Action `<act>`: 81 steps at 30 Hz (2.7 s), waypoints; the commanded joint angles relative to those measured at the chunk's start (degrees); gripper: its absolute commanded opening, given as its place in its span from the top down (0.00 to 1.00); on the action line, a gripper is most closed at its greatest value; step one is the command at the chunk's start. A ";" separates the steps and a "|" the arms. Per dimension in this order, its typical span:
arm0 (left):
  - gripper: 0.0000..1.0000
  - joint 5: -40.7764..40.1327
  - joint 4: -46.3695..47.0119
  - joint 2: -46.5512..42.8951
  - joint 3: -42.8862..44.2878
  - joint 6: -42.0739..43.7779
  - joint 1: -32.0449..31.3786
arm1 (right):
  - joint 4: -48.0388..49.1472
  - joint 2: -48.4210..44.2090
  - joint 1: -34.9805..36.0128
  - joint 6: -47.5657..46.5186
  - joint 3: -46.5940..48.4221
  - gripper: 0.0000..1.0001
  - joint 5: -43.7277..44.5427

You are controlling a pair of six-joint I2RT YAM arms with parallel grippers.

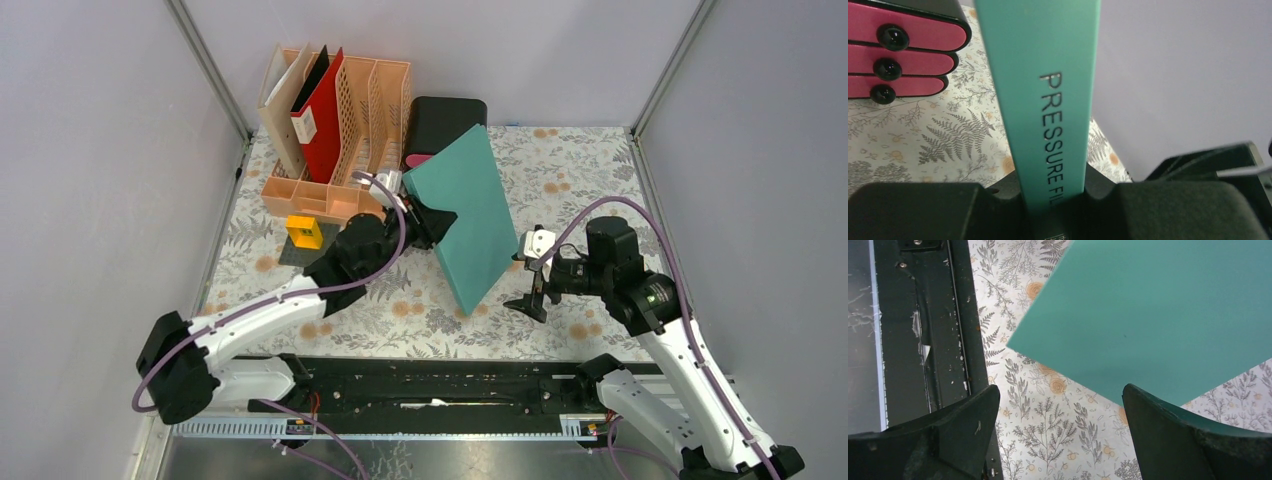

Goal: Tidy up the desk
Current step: Pick up the folder from the center of the board, then place the folder in the storage box.

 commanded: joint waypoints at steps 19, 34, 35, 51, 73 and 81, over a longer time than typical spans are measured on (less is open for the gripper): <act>1.00 12.97 -7.24 -21.88 -6.69 28.64 6.56 | 7.76 0.84 -4.75 4.63 -5.68 0.00 10.59; 1.00 16.45 -6.29 -24.83 -4.84 35.47 20.40 | 8.98 2.17 -5.77 4.49 -6.80 0.00 13.43; 1.00 16.01 -6.27 -24.74 -4.54 36.61 20.80 | 8.98 2.17 -5.78 4.52 -6.80 0.00 13.43; 1.00 8.98 3.51 -20.46 -2.59 40.26 29.18 | 9.08 2.36 -5.89 4.03 -7.21 0.00 14.14; 1.00 14.36 11.44 -2.24 8.32 40.97 40.94 | 9.08 2.35 -5.94 3.79 -7.41 0.00 14.27; 1.00 18.55 14.30 4.79 12.47 44.88 42.02 | 9.06 2.44 -5.92 3.71 -7.44 0.00 14.27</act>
